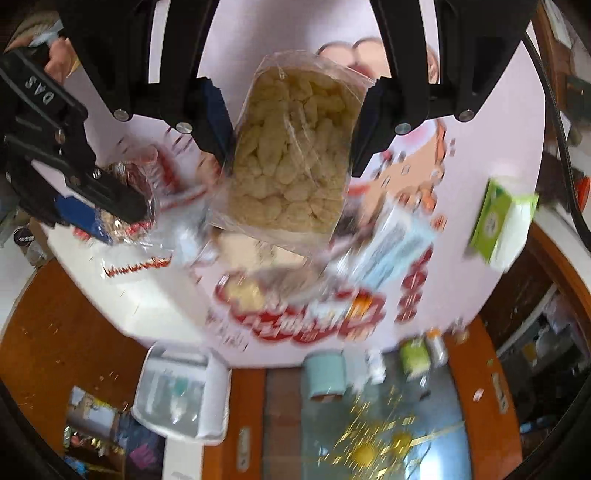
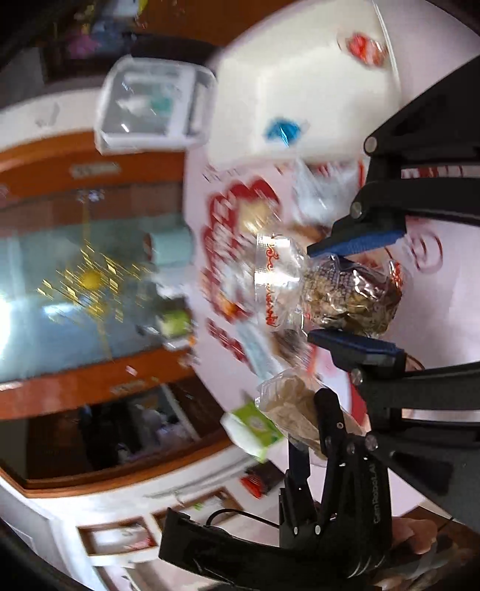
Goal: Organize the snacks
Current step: 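Carry both bags into the white box and open both tools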
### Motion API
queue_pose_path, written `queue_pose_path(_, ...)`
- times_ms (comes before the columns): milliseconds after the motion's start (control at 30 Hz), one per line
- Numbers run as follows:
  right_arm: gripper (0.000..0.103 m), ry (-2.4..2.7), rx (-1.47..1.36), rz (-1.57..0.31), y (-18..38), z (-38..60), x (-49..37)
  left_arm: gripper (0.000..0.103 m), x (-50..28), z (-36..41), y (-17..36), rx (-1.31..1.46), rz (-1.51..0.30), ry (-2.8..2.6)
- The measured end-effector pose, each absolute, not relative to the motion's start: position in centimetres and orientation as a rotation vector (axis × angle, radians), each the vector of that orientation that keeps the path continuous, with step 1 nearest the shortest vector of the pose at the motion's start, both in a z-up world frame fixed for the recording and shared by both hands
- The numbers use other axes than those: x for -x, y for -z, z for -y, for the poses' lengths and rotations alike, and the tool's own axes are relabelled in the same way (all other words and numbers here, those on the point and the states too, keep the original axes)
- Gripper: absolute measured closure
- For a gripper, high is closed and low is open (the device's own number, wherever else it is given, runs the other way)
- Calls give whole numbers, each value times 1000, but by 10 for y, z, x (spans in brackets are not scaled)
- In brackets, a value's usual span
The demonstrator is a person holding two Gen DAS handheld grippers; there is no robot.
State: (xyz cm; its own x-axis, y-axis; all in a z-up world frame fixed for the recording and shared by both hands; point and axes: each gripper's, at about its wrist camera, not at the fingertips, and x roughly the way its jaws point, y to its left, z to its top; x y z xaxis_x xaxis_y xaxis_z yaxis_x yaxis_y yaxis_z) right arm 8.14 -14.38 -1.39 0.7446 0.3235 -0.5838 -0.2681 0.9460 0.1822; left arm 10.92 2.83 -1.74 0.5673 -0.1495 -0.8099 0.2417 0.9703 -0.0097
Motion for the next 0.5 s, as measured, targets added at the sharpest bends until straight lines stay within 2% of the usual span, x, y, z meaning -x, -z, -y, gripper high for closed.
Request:
queue_pose_path(333,63,-66,-105,-471,-39,239,-84,45,-161,83,-54,-97,-787,316)
queue_pose_path(500,63,41,-106,-419,-59,281,-98,45,-195,139,-65,-75,-779,342)
